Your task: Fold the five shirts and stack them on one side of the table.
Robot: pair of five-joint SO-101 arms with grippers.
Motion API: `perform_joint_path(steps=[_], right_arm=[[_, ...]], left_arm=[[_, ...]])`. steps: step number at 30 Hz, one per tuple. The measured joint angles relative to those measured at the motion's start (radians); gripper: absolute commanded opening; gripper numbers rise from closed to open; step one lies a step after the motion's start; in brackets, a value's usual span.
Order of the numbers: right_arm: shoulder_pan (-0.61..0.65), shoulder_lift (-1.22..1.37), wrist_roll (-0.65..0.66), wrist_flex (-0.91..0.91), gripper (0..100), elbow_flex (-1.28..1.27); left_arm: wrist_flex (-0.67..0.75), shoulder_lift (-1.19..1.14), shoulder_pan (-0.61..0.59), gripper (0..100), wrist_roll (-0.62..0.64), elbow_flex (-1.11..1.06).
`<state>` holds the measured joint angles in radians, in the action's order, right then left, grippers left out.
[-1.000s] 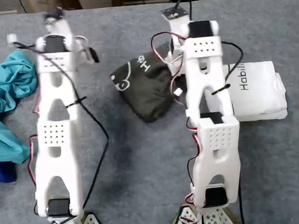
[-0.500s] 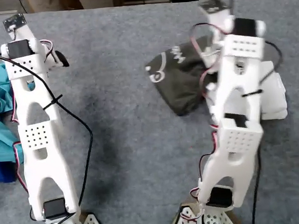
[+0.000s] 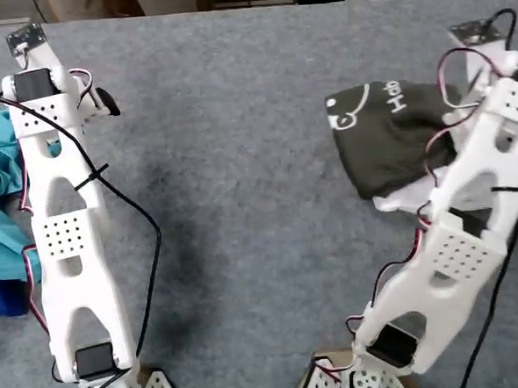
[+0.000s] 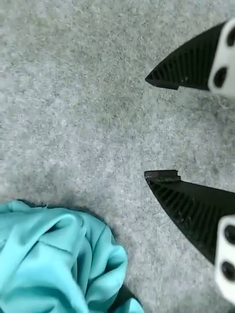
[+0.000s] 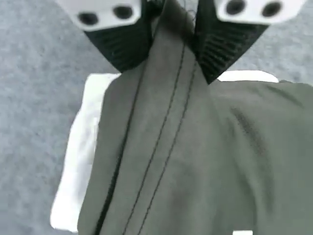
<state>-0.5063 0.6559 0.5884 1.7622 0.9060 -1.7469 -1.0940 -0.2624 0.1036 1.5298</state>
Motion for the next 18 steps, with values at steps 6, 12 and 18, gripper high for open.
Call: perform_joint_path(steps=[6,12,18], right_arm=[[-0.025,0.018,0.032,-0.026,2.5,0.000],[-0.051,0.025,0.037,-0.035,2.6,0.051],[-0.083,0.025,0.107,-0.035,2.7,0.052]], left_arm=[[0.000,0.000,-0.006,27,0.000,0.000],[0.000,0.000,-0.006,27,-0.002,0.000],[0.000,0.000,-0.008,27,-0.002,0.000]])
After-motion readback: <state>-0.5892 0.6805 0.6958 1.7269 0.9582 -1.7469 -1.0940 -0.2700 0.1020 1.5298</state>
